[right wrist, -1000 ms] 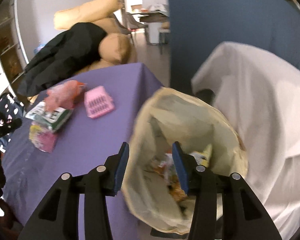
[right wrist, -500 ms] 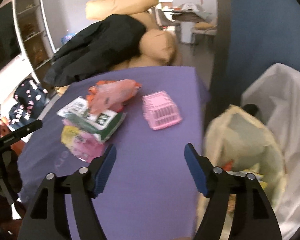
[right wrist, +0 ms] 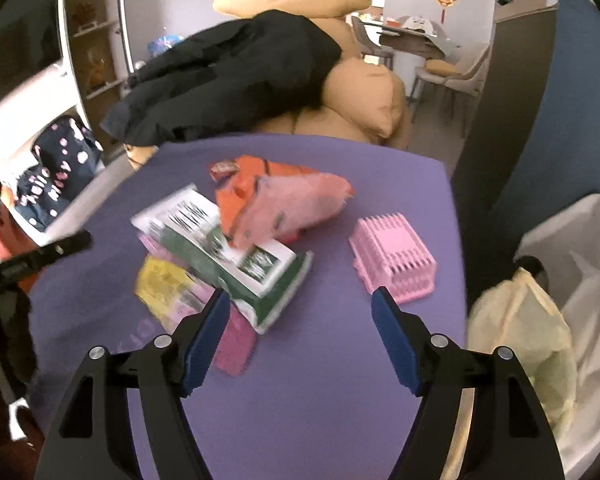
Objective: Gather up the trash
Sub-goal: 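Move both open tools back over the table of trash, then grasp the red stick-shaped wrapper with the left tool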
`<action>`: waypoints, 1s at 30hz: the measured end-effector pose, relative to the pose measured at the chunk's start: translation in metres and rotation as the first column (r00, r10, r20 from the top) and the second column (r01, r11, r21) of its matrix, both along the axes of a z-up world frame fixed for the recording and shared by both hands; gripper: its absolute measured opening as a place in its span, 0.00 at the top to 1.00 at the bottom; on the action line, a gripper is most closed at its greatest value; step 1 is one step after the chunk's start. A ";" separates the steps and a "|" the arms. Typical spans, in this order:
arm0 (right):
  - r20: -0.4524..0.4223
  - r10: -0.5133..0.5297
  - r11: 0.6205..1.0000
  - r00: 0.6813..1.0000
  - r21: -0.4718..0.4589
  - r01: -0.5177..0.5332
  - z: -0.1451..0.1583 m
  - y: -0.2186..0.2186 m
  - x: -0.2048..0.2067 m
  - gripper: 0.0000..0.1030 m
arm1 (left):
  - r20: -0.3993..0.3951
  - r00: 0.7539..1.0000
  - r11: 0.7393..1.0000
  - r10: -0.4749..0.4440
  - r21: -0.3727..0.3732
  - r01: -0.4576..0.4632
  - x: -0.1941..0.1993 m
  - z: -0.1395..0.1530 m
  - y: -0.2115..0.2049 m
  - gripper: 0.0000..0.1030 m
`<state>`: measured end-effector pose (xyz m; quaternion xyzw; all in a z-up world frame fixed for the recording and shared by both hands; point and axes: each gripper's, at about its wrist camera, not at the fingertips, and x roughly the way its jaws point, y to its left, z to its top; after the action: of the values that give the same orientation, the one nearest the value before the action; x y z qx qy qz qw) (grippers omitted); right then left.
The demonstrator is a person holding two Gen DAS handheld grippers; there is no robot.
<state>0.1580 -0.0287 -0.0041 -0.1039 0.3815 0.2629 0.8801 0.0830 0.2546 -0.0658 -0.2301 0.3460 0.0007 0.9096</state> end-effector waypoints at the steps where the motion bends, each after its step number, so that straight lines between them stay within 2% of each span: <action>1: 0.008 -0.003 1.000 1.000 -0.002 0.003 0.002 0.002 0.001 0.33 | 0.009 1.000 1.000 -0.014 0.000 0.014 0.003 0.001 0.000 0.44; 4: 0.047 -0.017 1.000 0.999 -0.026 0.018 0.007 0.004 0.006 0.33 | 0.053 0.994 0.996 -0.093 0.004 0.093 0.022 0.009 0.001 0.44; 8: 0.078 -0.067 0.995 0.995 -0.064 0.073 0.012 -0.001 0.022 0.33 | 0.061 0.976 0.978 -0.208 0.047 0.206 0.080 0.019 0.006 0.44; 10: 0.062 -0.075 0.994 0.995 -0.073 0.079 0.011 -0.004 0.030 0.33 | 0.029 0.967 0.966 -0.255 0.061 0.253 0.113 0.018 0.009 0.44; 13: 0.062 -0.093 0.990 0.994 -0.097 0.099 0.010 -0.010 0.038 0.33 | -0.021 0.965 0.960 -0.261 0.101 0.261 0.158 0.012 0.008 0.44; 16: 0.065 -0.115 0.986 0.991 -0.114 0.122 0.009 -0.019 0.046 0.33 | -0.077 0.942 0.927 -0.326 0.167 0.335 0.201 0.003 -0.005 0.44; 19: 0.063 -0.139 0.982 0.988 -0.120 0.146 0.009 -0.028 0.053 0.33 | -0.137 0.936 0.922 -0.324 0.175 0.345 0.231 -0.010 -0.010 0.44; 21: 0.057 -0.149 0.982 0.987 -0.109 0.154 0.010 -0.034 0.058 0.33 | -0.188 0.929 0.927 -0.320 0.143 0.348 0.249 -0.021 -0.009 0.45; 23: 0.047 -0.150 0.983 0.988 -0.097 0.154 0.009 -0.037 0.062 0.33 | -0.223 0.917 0.927 -0.332 0.104 0.361 0.259 -0.030 -0.007 0.50; 26: 0.026 -0.137 0.986 0.990 -0.093 0.139 0.005 -0.035 0.070 0.33 | -0.217 0.913 0.924 -0.345 0.093 0.371 0.255 -0.031 -0.008 0.55; 28: 0.016 -0.127 0.987 0.992 -0.093 0.128 0.001 -0.030 0.077 0.33 | -0.225 0.912 0.923 -0.344 0.097 0.372 0.248 -0.031 -0.008 0.66; 29: 0.014 -0.124 0.988 0.992 -0.090 0.125 0.000 -0.026 0.079 0.33 | -0.228 0.913 0.925 -0.339 0.094 0.368 0.244 -0.031 -0.008 0.76; 30: 0.011 -0.120 0.989 0.993 -0.083 0.121 -0.001 -0.024 0.081 0.33 | -0.231 0.915 0.929 -0.331 0.086 0.359 0.237 -0.031 -0.009 0.78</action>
<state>0.2389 -0.0524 -0.0051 -0.1182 0.3949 0.1928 0.8905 0.3201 0.2460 -0.0972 -0.1057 0.4755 -0.1134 0.8659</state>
